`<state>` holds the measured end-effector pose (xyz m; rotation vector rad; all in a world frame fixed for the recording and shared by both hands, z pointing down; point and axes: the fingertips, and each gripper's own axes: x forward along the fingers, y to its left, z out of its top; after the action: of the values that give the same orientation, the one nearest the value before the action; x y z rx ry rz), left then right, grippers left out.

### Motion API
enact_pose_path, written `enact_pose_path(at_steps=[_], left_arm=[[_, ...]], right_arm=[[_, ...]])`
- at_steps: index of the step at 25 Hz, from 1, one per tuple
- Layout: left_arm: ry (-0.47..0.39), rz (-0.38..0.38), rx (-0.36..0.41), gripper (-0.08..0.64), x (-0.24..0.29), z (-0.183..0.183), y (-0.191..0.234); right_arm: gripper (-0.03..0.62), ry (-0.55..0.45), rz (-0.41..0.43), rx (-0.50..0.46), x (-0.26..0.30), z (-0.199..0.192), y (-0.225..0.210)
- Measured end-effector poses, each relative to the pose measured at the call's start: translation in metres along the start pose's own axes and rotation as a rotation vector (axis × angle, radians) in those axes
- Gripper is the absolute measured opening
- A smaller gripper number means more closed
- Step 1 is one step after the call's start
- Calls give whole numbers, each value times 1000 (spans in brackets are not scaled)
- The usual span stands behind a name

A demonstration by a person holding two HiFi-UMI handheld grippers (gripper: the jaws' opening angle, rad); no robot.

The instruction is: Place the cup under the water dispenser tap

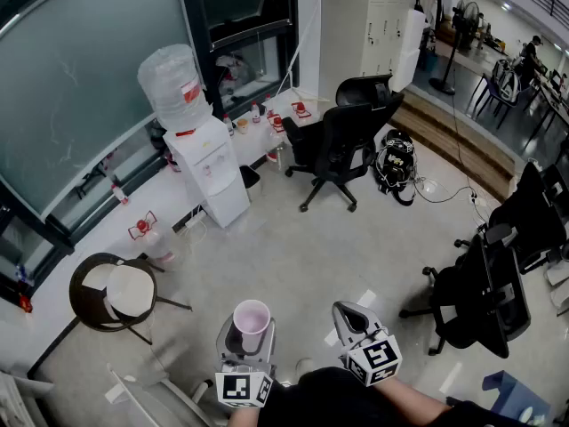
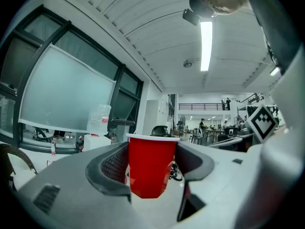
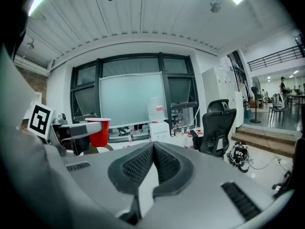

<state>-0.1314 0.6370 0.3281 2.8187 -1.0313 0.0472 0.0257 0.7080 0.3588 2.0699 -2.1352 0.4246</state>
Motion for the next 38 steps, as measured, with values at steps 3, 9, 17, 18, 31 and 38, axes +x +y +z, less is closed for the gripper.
enact_pose_path(at_steps=[3, 9, 17, 18, 31, 38], left_arm=[[-2, -2, -12, 293, 1, -1, -7], [20, 7, -14, 293, -1, -9, -6], [46, 9, -27, 293, 14, -16, 10], [48, 6, -26, 293, 18, -17, 13], [63, 5, -84, 293, 106, -28, 82], [31, 14, -98, 293, 172, -3, 158]], right_arm=[[-3, 3, -3, 3, -3, -6, -6], [-2, 6, 15, 37, 1, -15, -8], [-2, 41, 32, 46, 18, -21, -8], [-2, 42, 38, 44, 22, -20, -8], [-2, 122, 9, 9, 108, 1, -49], [-2, 105, -3, 9, 207, 49, -54]])
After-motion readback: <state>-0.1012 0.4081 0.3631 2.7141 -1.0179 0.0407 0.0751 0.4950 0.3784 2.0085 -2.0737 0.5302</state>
